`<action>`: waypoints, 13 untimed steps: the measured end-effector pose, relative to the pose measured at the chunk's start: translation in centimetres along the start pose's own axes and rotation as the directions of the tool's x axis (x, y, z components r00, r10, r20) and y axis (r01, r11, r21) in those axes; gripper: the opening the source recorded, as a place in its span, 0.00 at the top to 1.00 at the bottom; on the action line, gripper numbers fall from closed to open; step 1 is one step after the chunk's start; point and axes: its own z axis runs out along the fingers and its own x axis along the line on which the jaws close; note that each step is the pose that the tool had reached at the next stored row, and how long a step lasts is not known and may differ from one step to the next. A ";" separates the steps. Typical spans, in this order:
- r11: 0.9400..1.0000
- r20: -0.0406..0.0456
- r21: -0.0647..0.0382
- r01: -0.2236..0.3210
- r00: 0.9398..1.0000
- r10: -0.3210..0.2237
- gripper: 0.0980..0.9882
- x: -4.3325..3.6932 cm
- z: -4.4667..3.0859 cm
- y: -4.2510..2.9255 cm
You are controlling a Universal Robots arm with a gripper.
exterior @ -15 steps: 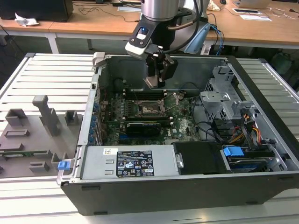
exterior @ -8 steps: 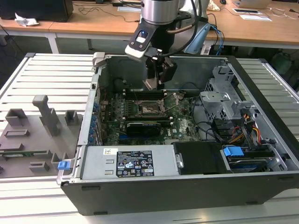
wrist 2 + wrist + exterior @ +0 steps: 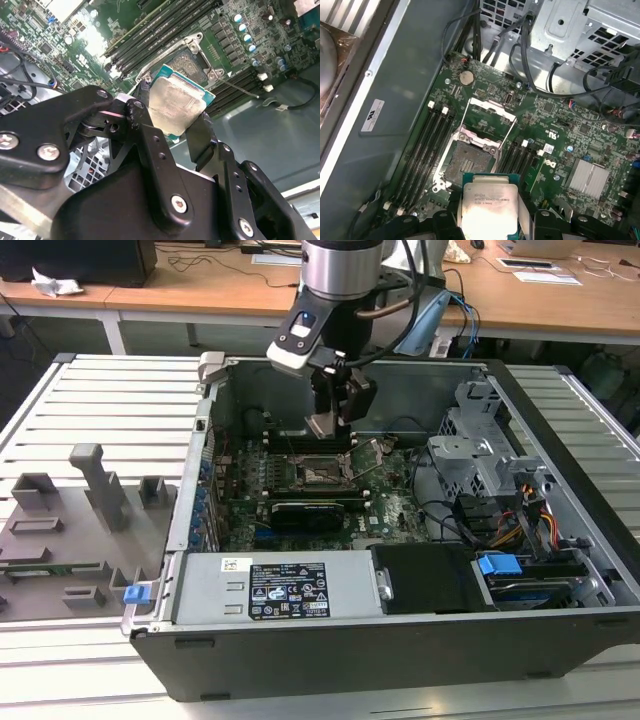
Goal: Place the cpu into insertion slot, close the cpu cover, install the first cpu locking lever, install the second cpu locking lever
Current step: 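Place the cpu into insertion slot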
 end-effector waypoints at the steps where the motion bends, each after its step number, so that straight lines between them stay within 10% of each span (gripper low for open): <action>1: 1.000 0.001 0.000 -0.010 1.000 0.010 0.51 0.00 0.07 0.00; 13: 0.982 0.012 -0.001 -0.189 0.982 0.189 0.51 0.00 0.57 -0.03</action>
